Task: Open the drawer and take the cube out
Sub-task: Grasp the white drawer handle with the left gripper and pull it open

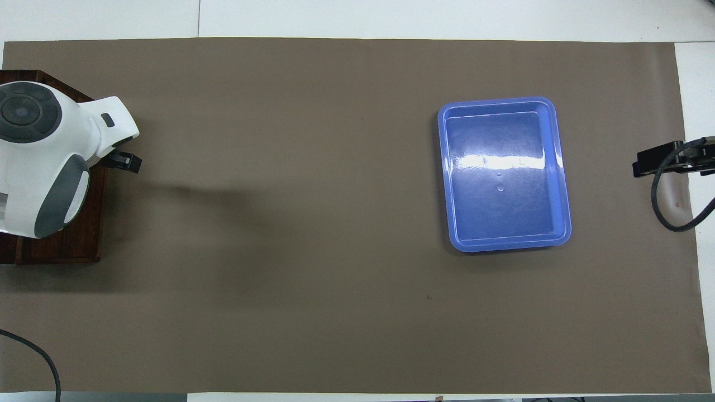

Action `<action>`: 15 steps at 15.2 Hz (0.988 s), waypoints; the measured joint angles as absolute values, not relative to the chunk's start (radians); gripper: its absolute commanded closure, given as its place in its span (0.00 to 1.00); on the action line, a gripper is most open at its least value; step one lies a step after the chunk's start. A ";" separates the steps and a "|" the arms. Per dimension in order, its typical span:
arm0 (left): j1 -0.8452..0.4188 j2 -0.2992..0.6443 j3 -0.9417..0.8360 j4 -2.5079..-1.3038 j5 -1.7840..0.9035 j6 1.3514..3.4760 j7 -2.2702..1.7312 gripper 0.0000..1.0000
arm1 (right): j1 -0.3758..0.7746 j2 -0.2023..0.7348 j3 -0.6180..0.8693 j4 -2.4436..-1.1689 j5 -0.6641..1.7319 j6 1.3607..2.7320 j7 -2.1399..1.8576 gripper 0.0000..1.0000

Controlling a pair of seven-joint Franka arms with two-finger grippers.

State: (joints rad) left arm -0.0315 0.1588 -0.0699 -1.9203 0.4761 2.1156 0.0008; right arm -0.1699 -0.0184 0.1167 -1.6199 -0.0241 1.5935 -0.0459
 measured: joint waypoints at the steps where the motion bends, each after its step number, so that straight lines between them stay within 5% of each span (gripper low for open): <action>1: -0.030 0.160 -0.067 -1.935 0.495 2.125 -0.001 0.00 | -0.170 -0.018 0.116 -1.620 -0.024 1.593 -0.046 0.00; 10: 0.003 0.151 -0.067 -2.039 0.518 2.214 -0.122 0.00 | -0.173 -0.020 0.117 -1.620 -0.024 1.591 -0.046 0.00; 15: -0.165 0.154 -0.081 -2.020 0.473 2.225 -0.326 0.00 | -0.174 -0.020 0.115 -1.620 -0.024 1.591 -0.046 0.00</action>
State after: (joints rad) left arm -0.1653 0.1538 -0.0805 -2.0205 0.4731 2.2248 -0.3259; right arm -0.1736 -0.0204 0.1147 -1.6197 -0.0241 1.5909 -0.0458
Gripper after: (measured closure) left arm 0.000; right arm 0.000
